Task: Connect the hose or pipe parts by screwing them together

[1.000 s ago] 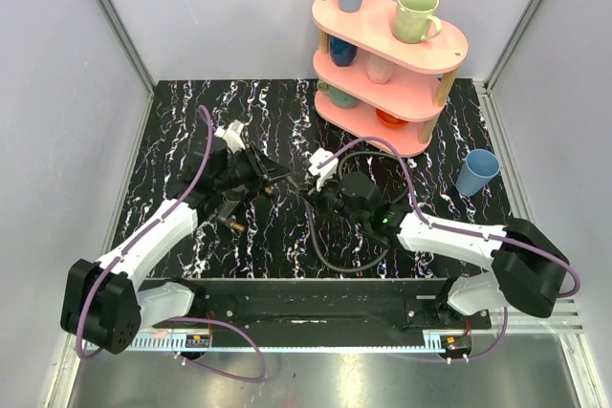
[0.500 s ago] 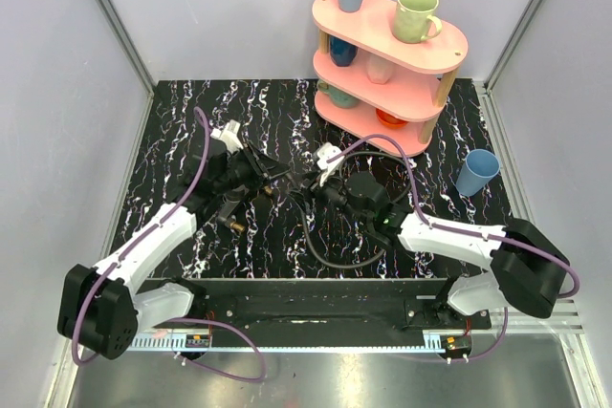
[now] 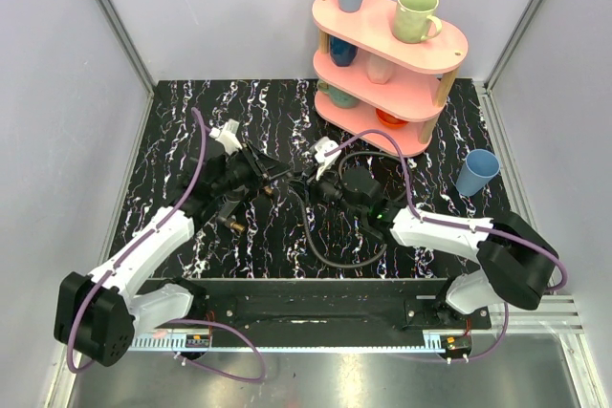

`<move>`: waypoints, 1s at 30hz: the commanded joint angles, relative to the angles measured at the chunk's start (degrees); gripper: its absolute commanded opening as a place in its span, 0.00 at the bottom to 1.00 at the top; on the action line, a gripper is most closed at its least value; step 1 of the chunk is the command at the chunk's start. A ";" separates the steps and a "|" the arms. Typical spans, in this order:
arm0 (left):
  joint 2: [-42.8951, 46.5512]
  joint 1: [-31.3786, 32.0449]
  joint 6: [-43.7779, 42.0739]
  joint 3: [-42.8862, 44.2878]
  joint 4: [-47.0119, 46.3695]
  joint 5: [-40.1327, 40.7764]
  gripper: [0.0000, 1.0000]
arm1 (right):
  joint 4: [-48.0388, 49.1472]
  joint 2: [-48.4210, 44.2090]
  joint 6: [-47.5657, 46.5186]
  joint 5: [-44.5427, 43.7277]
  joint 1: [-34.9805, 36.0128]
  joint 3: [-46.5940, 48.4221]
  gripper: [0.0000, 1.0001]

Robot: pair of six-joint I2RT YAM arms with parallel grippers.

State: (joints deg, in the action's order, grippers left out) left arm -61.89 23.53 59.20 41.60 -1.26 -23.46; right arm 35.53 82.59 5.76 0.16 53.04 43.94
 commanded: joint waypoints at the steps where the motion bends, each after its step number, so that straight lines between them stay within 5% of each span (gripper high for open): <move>1: 1.86 0.38 1.01 0.06 -2.96 0.26 0.00 | 5.34 0.64 0.48 0.80 -0.39 2.20 0.34; 10: 1.86 0.64 1.36 -0.47 -3.40 0.26 0.00 | 6.66 1.09 0.13 1.59 -0.48 2.55 0.34; 15: 2.12 0.64 0.39 -0.65 -2.97 0.70 0.00 | 5.78 0.04 -0.84 2.56 -0.39 1.94 0.06; 17: 2.39 0.64 -0.66 -0.04 -2.18 1.49 0.09 | 5.00 -0.58 -0.92 2.74 -0.48 1.41 0.01; 18: 2.47 0.64 -1.01 0.32 -1.39 2.19 0.25 | 4.64 -1.02 -1.19 2.74 -0.48 0.80 0.00; 22: 2.47 0.64 -4.35 3.65 1.17 2.90 0.60 | 3.06 -2.34 -2.68 3.53 -0.39 -1.75 0.00; 25: 2.91 0.64 -7.69 4.89 4.07 2.28 0.72 | 2.62 -3.66 -3.65 3.79 -0.48 -3.42 0.00; 30: 2.65 0.64 -9.63 4.89 5.13 0.53 0.70 | 0.60 -4.54 -4.27 4.49 -0.48 -2.81 0.00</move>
State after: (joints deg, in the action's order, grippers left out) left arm -60.40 23.97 52.80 44.12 3.79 -21.82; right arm 35.46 80.62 3.11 3.03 52.71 40.45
